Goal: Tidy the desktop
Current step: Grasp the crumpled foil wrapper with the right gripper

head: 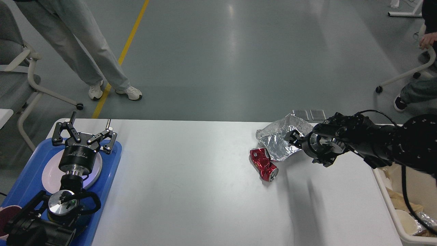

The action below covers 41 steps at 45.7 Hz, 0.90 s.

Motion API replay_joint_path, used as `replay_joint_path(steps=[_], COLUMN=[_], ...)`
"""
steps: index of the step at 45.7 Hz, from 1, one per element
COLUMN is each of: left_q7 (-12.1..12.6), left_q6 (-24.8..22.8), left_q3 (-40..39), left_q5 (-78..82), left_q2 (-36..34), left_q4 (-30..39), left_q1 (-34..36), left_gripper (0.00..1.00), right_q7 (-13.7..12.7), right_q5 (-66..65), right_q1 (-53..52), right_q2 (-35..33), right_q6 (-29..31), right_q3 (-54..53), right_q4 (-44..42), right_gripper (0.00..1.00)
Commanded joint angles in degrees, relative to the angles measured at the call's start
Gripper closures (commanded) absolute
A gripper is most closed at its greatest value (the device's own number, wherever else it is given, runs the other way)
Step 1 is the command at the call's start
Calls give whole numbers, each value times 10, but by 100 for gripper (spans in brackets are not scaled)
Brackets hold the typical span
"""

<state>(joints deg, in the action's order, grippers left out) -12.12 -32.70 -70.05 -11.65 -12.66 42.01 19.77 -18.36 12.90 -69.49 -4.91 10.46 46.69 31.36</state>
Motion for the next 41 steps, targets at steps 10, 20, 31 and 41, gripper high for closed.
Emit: replay_joint_path(steps=[10, 20, 31, 41], left_q7=[0, 0, 0, 0], left_q6=[0, -1, -1, -1], left_q3=[0, 0, 0, 0], left_q5=[0, 0, 0, 0], left_q2=[0, 0, 0, 0], left_q4=[0, 0, 0, 0], left_q1=[0, 0, 0, 0], left_gripper=[4, 4, 4, 4], right_q7=[3, 7, 7, 7], right_q5=[-51, -56, -60, -61], right_q1=[116, 121, 125, 138], right_q2=[68, 76, 94, 96], right_q6=[-20, -33, -47, -47], right_q3=[-19, -27, -40, -41], right_q4=[-181, -185, -193, -190], right_gripper=[2, 6, 21, 86])
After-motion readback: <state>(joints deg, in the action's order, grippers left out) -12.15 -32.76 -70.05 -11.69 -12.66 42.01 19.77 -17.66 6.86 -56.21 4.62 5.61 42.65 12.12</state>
